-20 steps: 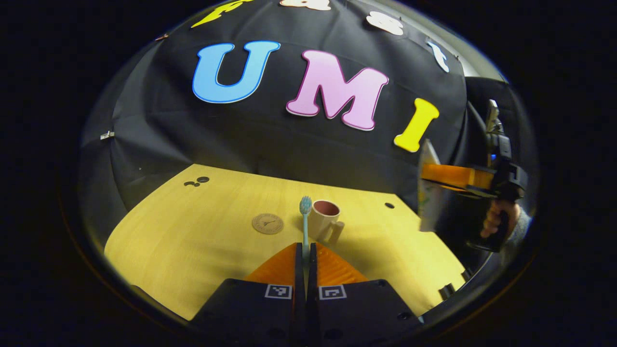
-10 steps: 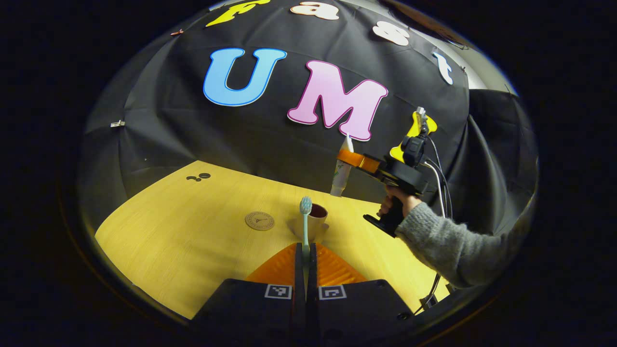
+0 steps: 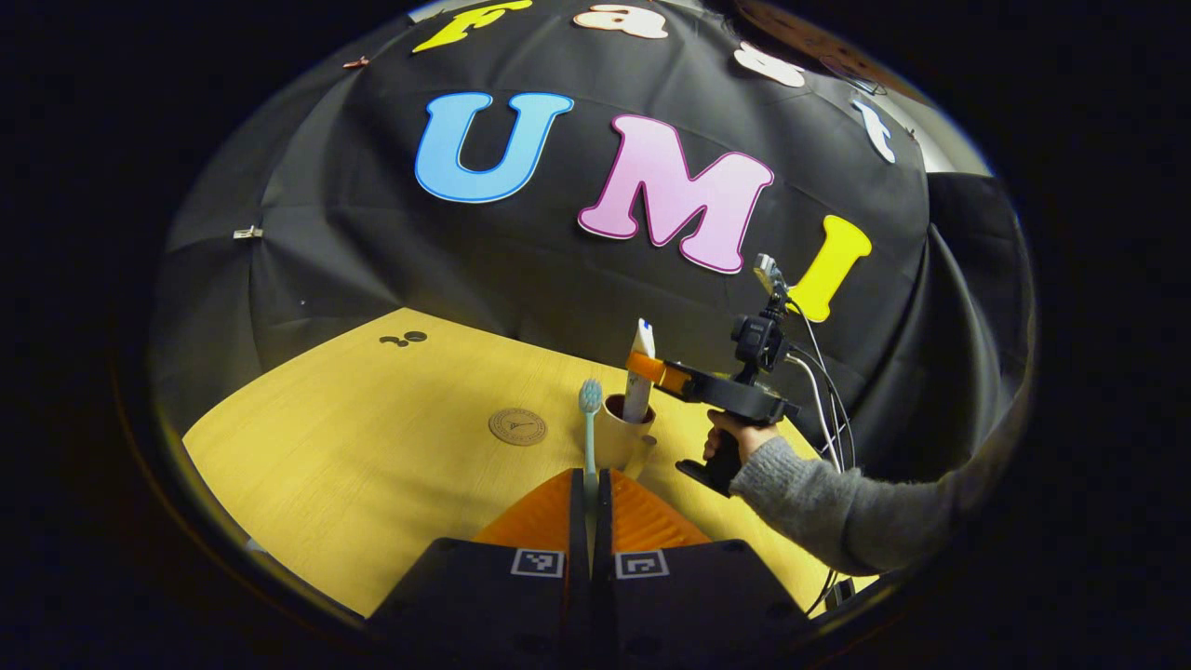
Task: Put the toothbrush and toothpaste on the desktop into the cup, then pick up the cup and place it on the coaster on the desktop.
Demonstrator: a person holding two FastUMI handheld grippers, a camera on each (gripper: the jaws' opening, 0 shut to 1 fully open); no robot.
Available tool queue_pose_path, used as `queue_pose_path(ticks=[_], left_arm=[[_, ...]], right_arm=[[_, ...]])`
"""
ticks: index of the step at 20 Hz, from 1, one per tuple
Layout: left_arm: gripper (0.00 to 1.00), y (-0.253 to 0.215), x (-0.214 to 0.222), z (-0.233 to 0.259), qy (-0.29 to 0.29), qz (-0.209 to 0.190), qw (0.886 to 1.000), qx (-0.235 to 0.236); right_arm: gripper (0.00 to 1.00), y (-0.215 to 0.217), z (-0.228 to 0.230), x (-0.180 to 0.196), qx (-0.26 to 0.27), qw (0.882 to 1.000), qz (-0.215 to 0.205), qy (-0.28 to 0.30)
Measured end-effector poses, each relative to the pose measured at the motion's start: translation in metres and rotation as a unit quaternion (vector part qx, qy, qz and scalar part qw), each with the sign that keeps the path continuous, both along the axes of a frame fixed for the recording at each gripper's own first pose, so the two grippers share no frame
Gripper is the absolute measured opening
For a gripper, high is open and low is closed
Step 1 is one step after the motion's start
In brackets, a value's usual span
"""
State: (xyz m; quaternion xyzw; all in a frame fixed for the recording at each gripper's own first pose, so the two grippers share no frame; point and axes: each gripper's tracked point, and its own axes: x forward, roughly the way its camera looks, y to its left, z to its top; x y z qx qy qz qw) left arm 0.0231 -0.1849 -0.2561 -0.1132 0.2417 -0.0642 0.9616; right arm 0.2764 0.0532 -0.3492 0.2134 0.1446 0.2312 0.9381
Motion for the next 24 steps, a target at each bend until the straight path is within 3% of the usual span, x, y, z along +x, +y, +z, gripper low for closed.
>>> queue_pose_path(ticks=[7,10,11,12,13,14,16,19,21,24], left_arm=[[0.06,-0.002,0.010,0.004,-0.009,0.004,1.000,0.000],[0.06,-0.007,0.019,0.008,-0.020,0.000,1.000,-0.003],[0.06,-0.008,0.023,0.011,-0.026,-0.002,1.000,-0.004],[0.06,-0.010,0.028,0.014,-0.034,-0.004,0.999,-0.008],[0.06,-0.012,0.037,0.018,-0.044,-0.006,0.999,-0.014],[0.06,-0.014,0.046,0.020,-0.055,-0.006,0.998,-0.021],[0.06,-0.018,0.069,0.032,-0.083,-0.005,0.996,-0.040],[0.06,-0.026,0.111,0.047,-0.128,-0.001,0.989,-0.071],[0.06,-0.031,0.138,0.050,-0.151,0.002,0.985,-0.083],[0.06,-0.040,0.179,0.044,-0.180,0.006,0.978,-0.106]], right_arm=[[0.15,0.006,-0.027,-0.015,-0.013,0.999,0.020,0.027],[0.25,0.009,-0.036,-0.026,-0.019,0.998,0.033,0.045],[0.27,0.009,-0.036,-0.024,-0.014,0.998,0.032,0.044],[0.22,0.008,-0.034,-0.028,-0.004,0.998,0.032,0.046],[0.29,0.003,-0.030,-0.027,0.004,0.999,0.022,0.047],[0.27,-0.005,-0.022,-0.027,0.014,0.999,0.014,0.044],[0.55,-0.017,-0.006,-0.024,0.030,0.999,-0.004,0.037],[0.59,-0.039,0.018,-0.027,0.062,0.997,-0.027,0.026],[0.68,-0.056,0.025,-0.039,0.069,0.996,-0.037,0.031],[0.69,-0.074,0.018,-0.067,0.064,0.995,-0.041,0.058]])
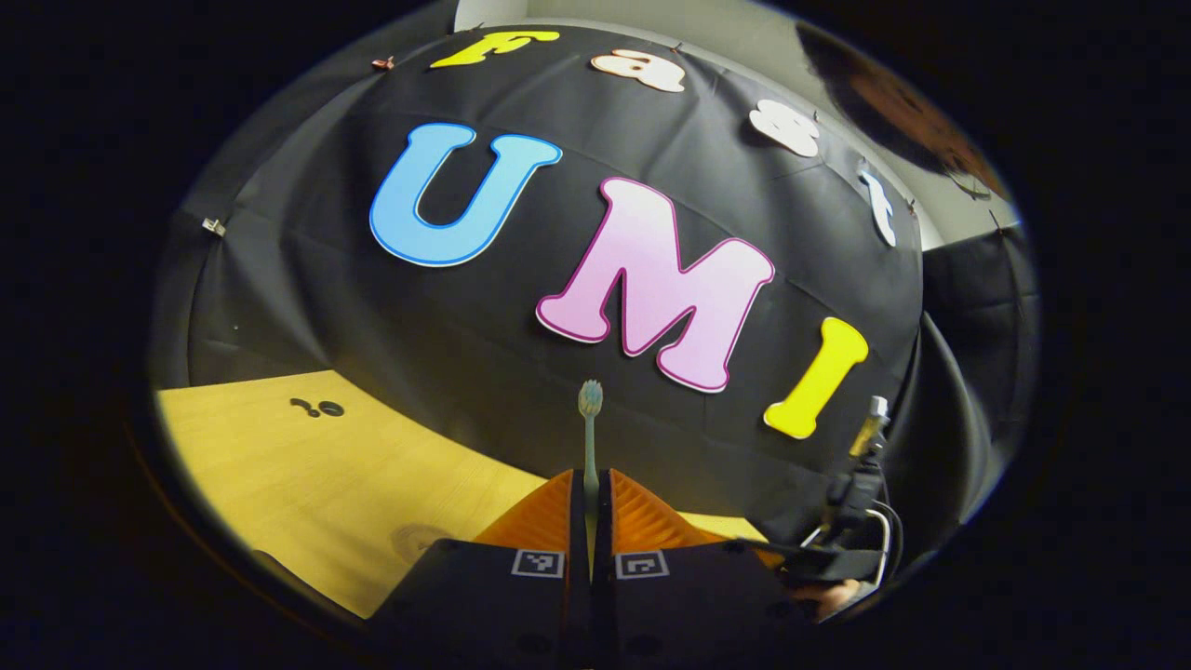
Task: Put the toothbrush and toothpaste on the desktop into the cup, then pick up the cup and place it on the coaster on the desktop.
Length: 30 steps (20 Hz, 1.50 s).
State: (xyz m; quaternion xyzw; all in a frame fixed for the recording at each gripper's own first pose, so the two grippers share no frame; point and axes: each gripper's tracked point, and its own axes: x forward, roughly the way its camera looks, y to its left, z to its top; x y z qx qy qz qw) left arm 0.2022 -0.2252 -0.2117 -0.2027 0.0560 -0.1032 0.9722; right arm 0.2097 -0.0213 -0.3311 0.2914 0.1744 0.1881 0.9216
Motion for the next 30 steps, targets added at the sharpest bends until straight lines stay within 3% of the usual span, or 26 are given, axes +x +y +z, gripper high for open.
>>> queue_pose_path(ticks=[6,11,23,28,29,30], left_arm=[[0.06,-0.009,0.072,-0.024,-0.032,0.021,0.999,-0.033],[0.06,-0.012,0.098,-0.062,-0.032,0.037,0.999,-0.008],[0.06,-0.023,0.085,-0.135,0.002,0.031,0.998,0.047],[0.16,-0.029,0.074,-0.146,0.002,0.018,0.999,0.046],[0.10,-0.029,0.071,-0.147,0.006,0.012,0.999,0.041],[0.27,-0.029,0.067,-0.150,0.011,0.008,0.999,0.037]], right_arm=[[0.69,-0.007,-0.026,-0.078,0.008,0.998,0.011,0.061],[0.69,-0.006,-0.051,-0.118,0.000,0.995,0.025,0.101],[0.69,-0.027,-0.076,-0.126,-0.018,0.992,0.004,0.129],[0.69,-0.026,-0.074,-0.130,-0.026,0.991,0.011,0.132],[0.69,-0.025,-0.076,-0.133,-0.022,0.990,0.013,0.140],[0.69,-0.025,-0.077,-0.135,-0.019,0.988,0.015,0.149]])
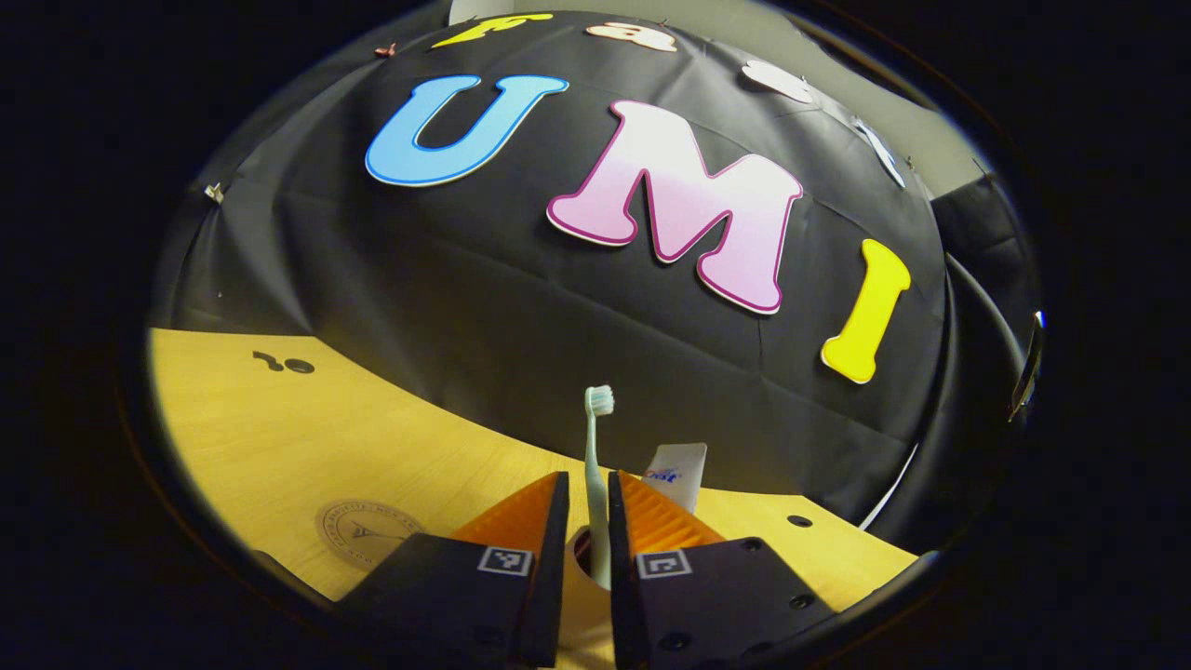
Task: Put the toothbrush and toothpaste on the desktop into the cup, then pick up the cup and place it on the coaster on the desktop.
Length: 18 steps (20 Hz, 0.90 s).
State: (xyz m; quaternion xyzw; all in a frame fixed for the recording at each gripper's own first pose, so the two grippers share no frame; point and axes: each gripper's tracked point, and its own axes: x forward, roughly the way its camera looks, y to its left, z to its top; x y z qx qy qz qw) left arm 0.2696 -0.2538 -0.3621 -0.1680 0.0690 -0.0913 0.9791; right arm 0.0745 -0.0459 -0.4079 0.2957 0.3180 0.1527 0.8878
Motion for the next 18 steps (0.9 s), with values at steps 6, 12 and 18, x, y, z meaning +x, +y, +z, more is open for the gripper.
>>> queue_pose_path(ticks=[6,12,18], left_arm=[[0.49,0.028,-0.046,-0.006,0.044,-0.022,0.999,0.015],[0.77,0.106,-0.140,-0.005,0.104,-0.042,0.987,0.115],[0.86,0.194,-0.220,0.006,0.159,-0.023,0.971,0.174]], right_arm=[[0.71,0.005,0.014,-0.005,-0.039,0.999,0.033,0.017],[0.77,0.042,0.023,-0.002,-0.086,0.982,0.128,0.111],[0.84,0.086,0.021,0.031,-0.129,0.969,0.160,0.134]])
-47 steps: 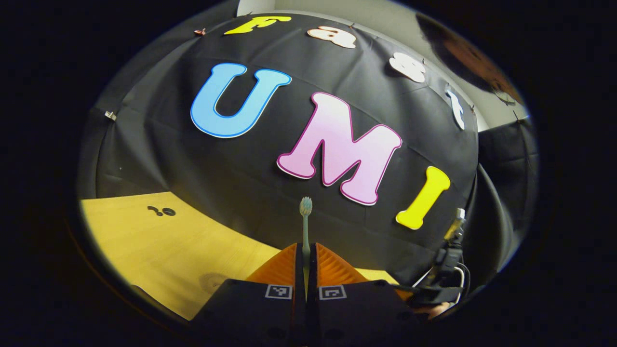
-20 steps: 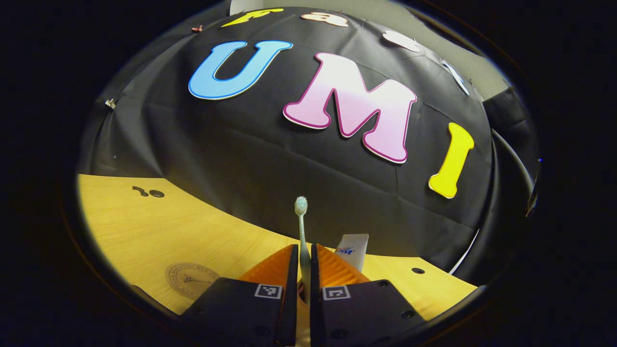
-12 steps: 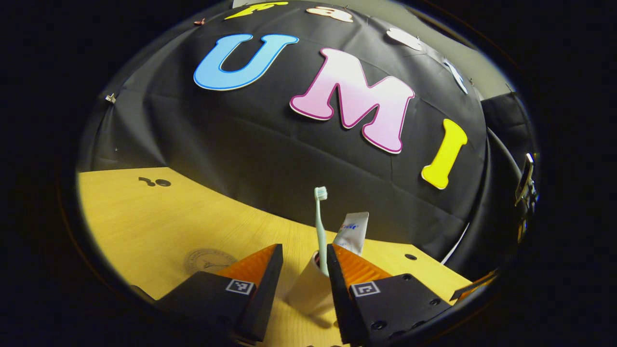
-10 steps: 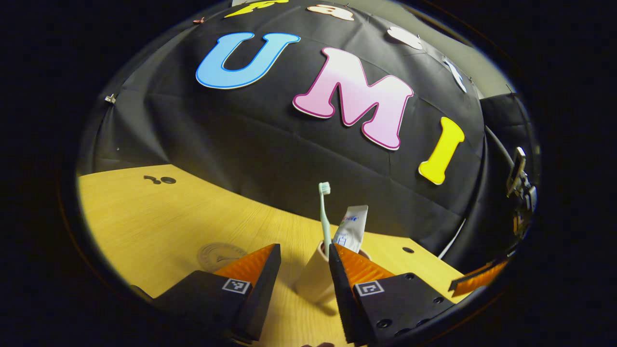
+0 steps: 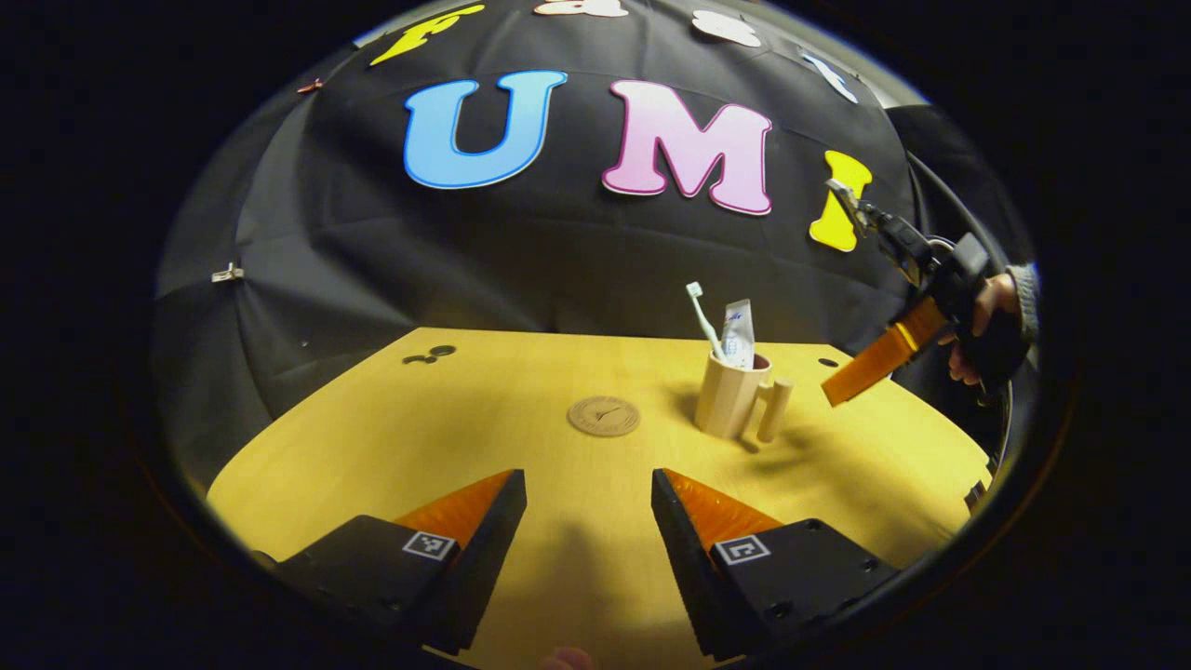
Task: Put the toothbrush and toothpaste on the desktop into the cup, then pick up the cup and place it on the coaster on the desktop.
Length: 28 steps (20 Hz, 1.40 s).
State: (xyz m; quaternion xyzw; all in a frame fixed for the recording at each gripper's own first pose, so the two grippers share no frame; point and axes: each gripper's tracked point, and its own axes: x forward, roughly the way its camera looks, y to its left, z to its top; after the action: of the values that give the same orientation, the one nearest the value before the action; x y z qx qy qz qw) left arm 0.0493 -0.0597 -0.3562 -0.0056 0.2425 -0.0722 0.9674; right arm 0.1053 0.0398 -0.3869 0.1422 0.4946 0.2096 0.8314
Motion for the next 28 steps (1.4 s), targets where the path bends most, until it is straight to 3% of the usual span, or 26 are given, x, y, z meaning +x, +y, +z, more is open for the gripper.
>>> queue_pose_path(ticks=[3,4,5,10,13,14,15,17,20,22,27,28], left_arm=[[0.86,0.022,-0.022,0.005,0.017,0.021,1.000,-0.015],[0.86,0.029,-0.028,0.005,0.020,0.028,0.999,-0.020],[0.86,0.034,-0.032,0.006,0.023,0.034,0.999,-0.021],[0.86,0.054,-0.041,0.002,0.024,0.039,0.999,-0.006],[0.86,0.061,-0.039,-0.002,0.027,0.049,0.998,-0.011],[0.86,0.065,-0.038,-0.005,0.029,0.055,0.998,-0.016],[0.86,0.067,-0.037,-0.006,0.031,0.059,0.998,-0.017],[0.86,0.071,-0.032,-0.009,0.034,0.060,0.997,-0.018],[0.86,0.072,-0.027,-0.010,0.036,0.057,0.998,-0.019],[0.86,0.072,-0.025,-0.010,0.036,0.055,0.998,-0.022],[0.86,0.071,-0.025,-0.010,0.037,0.049,0.998,-0.025],[0.86,0.071,-0.024,-0.010,0.036,0.048,0.998,-0.024]], right_arm=[[0.85,0.015,-0.020,0.014,-0.038,0.999,0.016,0.020],[0.94,0.017,-0.029,0.018,-0.054,0.998,0.020,0.029],[0.85,0.017,-0.040,0.022,-0.071,0.996,0.024,0.042],[0.85,0.030,-0.071,0.045,-0.103,0.991,0.025,0.079],[0.85,0.038,-0.083,0.053,-0.127,0.986,0.048,0.098],[0.66,0.035,-0.093,0.053,-0.149,0.982,0.053,0.108],[0.59,0.034,-0.097,0.052,-0.155,0.979,0.051,0.121],[0.28,0.037,-0.103,0.046,-0.152,0.976,0.051,0.145],[0.33,0.034,-0.100,0.050,-0.159,0.978,0.060,0.120],[0.26,0.033,-0.099,0.050,-0.157,0.979,0.057,0.118],[0.25,0.038,-0.084,0.057,-0.139,0.984,0.045,0.104],[0.30,0.039,-0.081,0.058,-0.136,0.985,0.044,0.101]])
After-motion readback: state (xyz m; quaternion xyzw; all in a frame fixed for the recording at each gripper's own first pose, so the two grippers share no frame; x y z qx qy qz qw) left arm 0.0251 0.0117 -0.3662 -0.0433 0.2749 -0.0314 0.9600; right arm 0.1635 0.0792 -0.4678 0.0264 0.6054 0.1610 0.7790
